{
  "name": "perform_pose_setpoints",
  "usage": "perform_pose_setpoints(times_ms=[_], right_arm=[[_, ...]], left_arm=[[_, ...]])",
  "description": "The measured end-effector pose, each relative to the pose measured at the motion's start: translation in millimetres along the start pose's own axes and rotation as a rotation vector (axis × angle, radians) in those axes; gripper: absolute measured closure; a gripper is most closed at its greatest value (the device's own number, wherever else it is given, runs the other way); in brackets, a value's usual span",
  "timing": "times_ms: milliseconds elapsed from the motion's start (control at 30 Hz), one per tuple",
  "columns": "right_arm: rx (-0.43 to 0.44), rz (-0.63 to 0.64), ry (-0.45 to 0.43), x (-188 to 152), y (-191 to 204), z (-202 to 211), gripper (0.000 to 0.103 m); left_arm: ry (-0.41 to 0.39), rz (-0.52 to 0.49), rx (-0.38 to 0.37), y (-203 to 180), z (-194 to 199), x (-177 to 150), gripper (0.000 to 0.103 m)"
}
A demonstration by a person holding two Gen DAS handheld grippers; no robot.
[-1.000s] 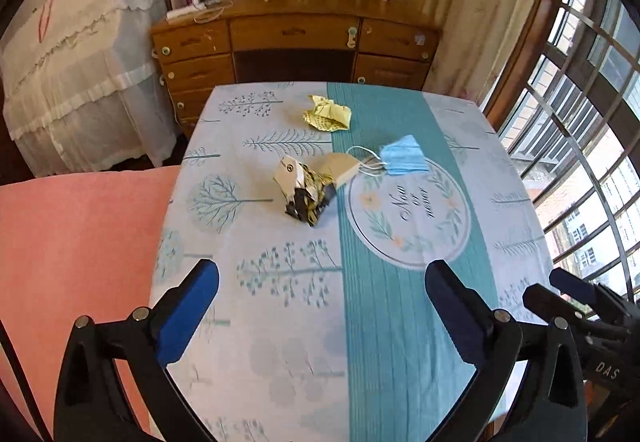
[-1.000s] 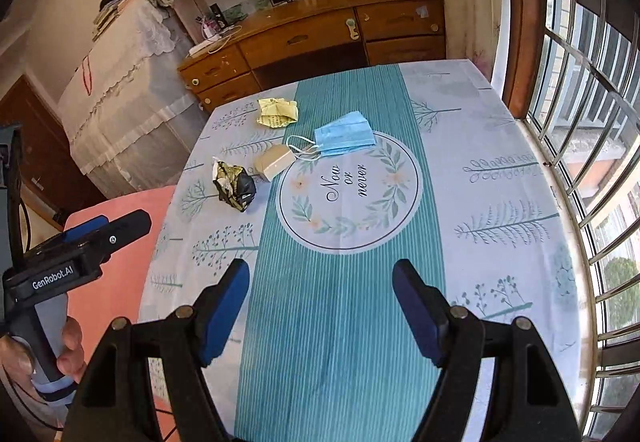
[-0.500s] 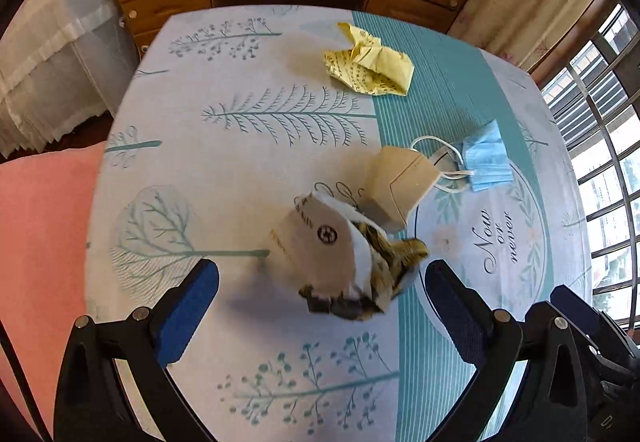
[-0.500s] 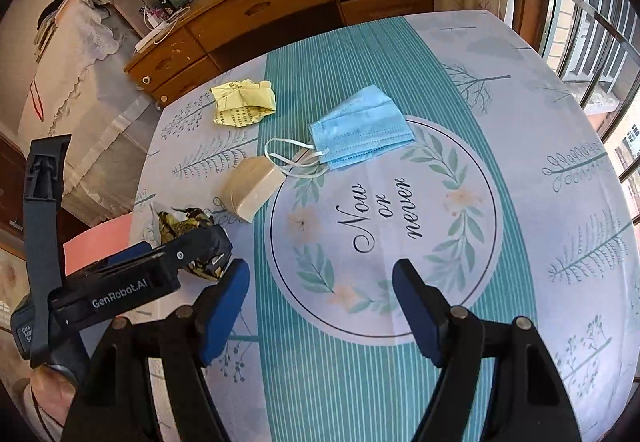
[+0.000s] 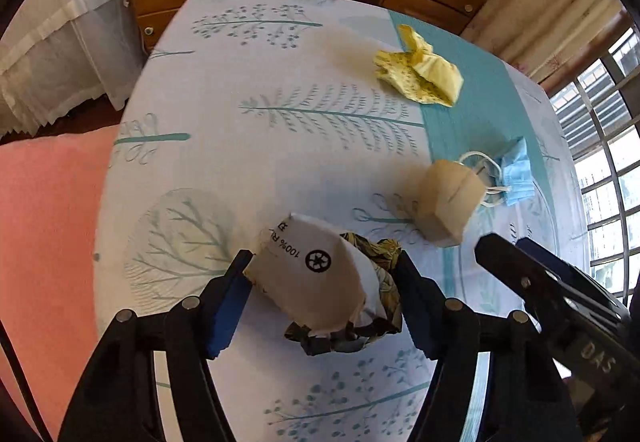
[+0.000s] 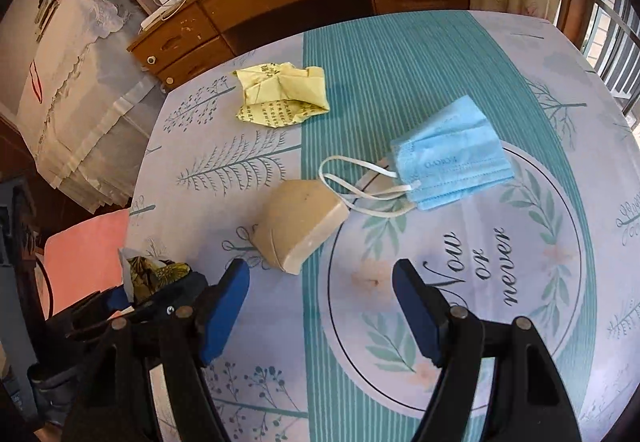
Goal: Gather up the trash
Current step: 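Grasp the black-gold wrapper with the left gripper while the right gripper approaches the beige box, then grasp the beige paper box with the right gripper and lift it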
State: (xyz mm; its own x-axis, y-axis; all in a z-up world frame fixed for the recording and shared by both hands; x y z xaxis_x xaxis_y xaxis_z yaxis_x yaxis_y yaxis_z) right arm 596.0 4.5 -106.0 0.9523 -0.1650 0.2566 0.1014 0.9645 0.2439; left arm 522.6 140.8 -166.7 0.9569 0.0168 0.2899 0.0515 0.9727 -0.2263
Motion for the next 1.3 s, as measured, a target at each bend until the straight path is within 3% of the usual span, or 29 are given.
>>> perform_pose_setpoints(times_ms=[267,633,833,1167,1200,1233,1300], right_arm=[[-0.041,0.214,-0.046,14.7,26.9,-14.2,0.029],[0.081,0.408,0.021,20.6,25.1,-26.4,0.028],[0.152,0.418,0.057,12.6,30.0,-23.1,0.028],[0.072,0.450,0.001,7.3,39.0,-37.1,0.029],[0.070,0.446,-0.005,6.8,38.5,-36.0,0.031],[0.068,0.440,-0.013,6.3,37.6,-34.4,0.039],[0.083,0.422,-0.022,4.9,35.3,-28.5,0.039]], left_arm=[[0.005,0.051,-0.014,35.4,5.6,1.1,0.036],[-0.006,0.069,-0.063,44.1,6.4,1.1,0.036],[-0.008,0.081,-0.083,47.0,6.6,-0.2,0.036],[-0.015,0.076,-0.081,46.0,6.6,-0.5,0.035],[-0.014,0.078,-0.082,46.0,6.6,-0.4,0.035],[-0.015,0.079,-0.081,45.9,6.7,-0.5,0.035],[-0.016,0.081,-0.075,45.9,7.3,-1.7,0.035]])
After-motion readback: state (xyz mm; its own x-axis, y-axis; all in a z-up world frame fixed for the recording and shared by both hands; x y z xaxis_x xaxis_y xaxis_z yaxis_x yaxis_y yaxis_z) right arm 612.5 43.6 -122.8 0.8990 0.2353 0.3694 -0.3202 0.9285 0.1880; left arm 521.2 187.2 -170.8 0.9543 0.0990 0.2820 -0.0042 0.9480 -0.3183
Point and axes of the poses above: each gripper's, at about its wrist camera, not at the fingertips, and z roughly against the way its jaws point, y to its left, x to its top, the point moved 6 cm from there along -z, roughly the way its jaws point, and after that the axes turned 1 degree about -z, right-handed, at the moved point
